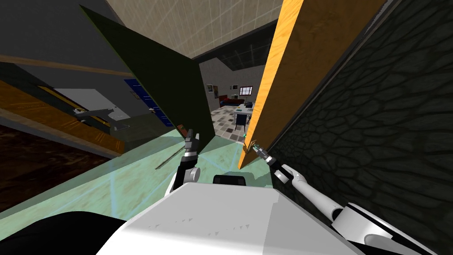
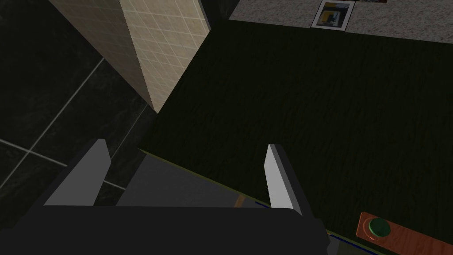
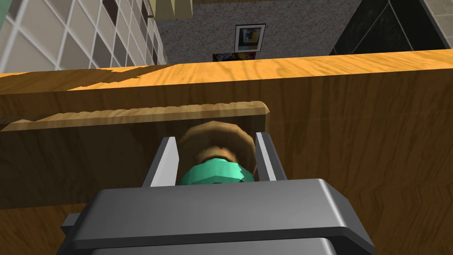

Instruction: Pull the door open

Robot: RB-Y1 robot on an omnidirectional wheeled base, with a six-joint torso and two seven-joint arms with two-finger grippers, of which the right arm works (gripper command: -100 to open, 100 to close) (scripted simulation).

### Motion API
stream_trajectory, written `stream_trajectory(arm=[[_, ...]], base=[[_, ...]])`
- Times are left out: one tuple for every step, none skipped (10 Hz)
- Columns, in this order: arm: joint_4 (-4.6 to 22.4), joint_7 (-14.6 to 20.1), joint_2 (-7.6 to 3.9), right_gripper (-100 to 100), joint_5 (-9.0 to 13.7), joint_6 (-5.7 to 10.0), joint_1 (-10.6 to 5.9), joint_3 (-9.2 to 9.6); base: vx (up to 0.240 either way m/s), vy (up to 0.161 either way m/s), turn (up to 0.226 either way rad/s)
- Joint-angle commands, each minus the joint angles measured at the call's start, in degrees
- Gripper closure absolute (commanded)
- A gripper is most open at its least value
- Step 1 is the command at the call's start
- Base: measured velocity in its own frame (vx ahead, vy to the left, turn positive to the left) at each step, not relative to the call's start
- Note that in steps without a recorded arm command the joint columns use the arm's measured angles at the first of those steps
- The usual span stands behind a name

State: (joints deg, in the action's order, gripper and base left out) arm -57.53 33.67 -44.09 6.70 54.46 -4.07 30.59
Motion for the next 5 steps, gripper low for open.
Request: stream_trajectory(arm=[[-0.19,0.53,-0.26,100,-0.84,2.08,0.86,0.5],[-0.27,0.88,-0.67,100,-1.23,3.03,1.28,0.59],[-0.34,1.22,-1.08,100,-1.62,3.95,1.71,0.67],[-1.1,1.18,-1.43,-100,-1.06,2.71,0.98,1.88],[-1.44,1.4,-1.95,-100,-0.8,2.61,0.49,3.09]], base=[[0.032,0.029,-0.037],[0.02,0.032,-0.05],[0.019,0.025,-0.066],[-0.001,-0.005,-0.311],[-0.022,-0.028,-0.412]])
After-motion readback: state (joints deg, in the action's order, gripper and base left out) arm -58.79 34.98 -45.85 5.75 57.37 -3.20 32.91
